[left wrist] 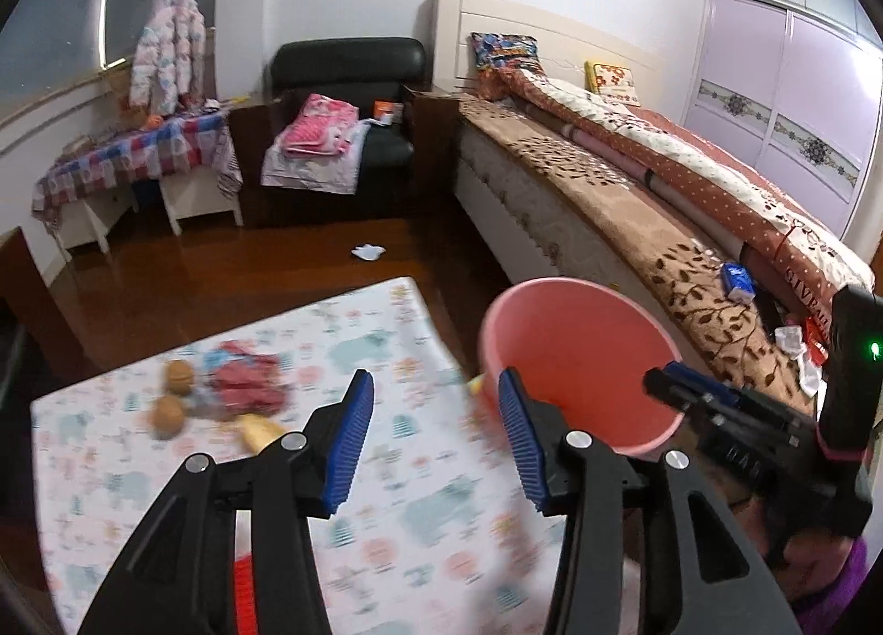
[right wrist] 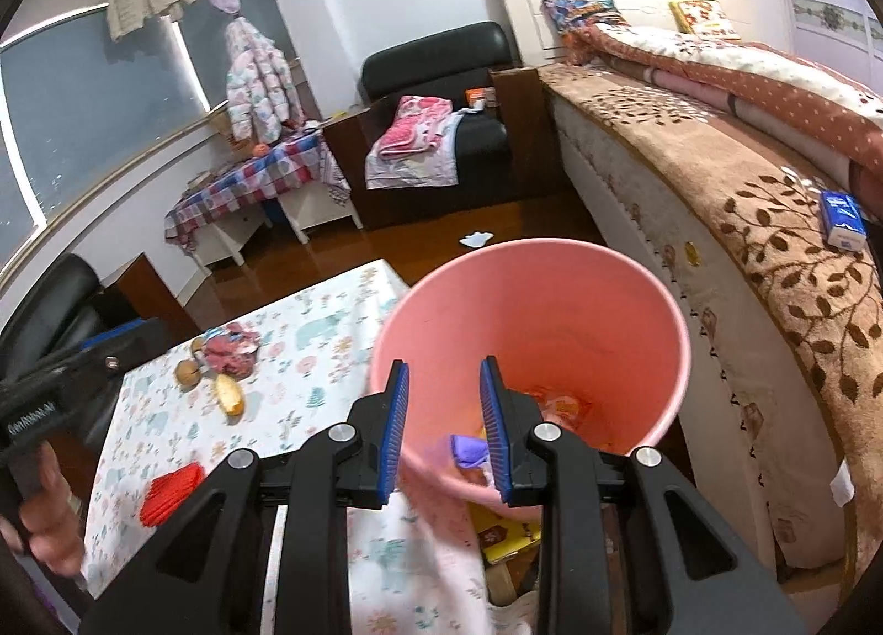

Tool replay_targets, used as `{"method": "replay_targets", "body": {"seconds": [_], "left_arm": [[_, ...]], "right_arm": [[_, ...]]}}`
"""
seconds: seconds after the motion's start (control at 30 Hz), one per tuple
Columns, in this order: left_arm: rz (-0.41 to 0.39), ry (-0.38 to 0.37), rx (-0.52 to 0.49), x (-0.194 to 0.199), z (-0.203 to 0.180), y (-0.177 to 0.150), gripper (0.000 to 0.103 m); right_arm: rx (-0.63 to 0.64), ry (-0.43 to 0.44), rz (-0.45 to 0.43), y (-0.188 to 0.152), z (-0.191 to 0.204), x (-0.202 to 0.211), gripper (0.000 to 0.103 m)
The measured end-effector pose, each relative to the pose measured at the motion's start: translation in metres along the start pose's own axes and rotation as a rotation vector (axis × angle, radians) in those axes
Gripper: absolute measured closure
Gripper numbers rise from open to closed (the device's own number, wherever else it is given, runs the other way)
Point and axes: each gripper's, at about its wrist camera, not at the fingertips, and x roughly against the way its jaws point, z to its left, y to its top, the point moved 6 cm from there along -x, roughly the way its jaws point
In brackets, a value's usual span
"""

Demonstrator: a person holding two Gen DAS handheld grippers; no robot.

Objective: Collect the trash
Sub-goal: 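Return to the table and grasp the red foam net with the left gripper, then grasp the bread crust with the right gripper while the left gripper lifts the red net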

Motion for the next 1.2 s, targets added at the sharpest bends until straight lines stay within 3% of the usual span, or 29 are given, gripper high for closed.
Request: {"method": "replay_targets", "body": {"seconds": [0.27,0.43,0.67,0.83,0.97,1.03,1.2], "left_arm": [[0.04,0.107,-0.043,0.046,0.073,-0.047,0.055],[0.099,0.117,-0.017,0.052,0.104,-0.087,0.055],[0.189,0.012,-0.091,0.032,0.088,-0.133,0.055],[0.221,0.029,-0.146,0.012,0.084,-0.151,0.055],[0.228,0.042,-0.123,0.001,0.099,-0.157,0.056],[0.232,0.045,-0.109,-0.003,0.106,-0.159,0.063],[0.192,0.008,-0.037,0.001,0.118,-0.153,0.09]], "right_arm": [[0.039,0.06,0.032,-0.012,0.036,-0.001,0.076],[0.083,0.104,0.054,-0.022,0.06,-0.002,0.076],[0.155,0.151,0.102,-0.036,0.091,-0.01,0.076],[0.177,0.198,0.158,-0.045,0.113,-0.022,0.076],[0.198,0.248,0.209,-0.05,0.137,-0.038,0.075],[0.199,0.267,0.234,-0.052,0.147,-0.046,0.066],[0.222,0.29,0.265,-0.053,0.172,-0.073,0.065]]}}
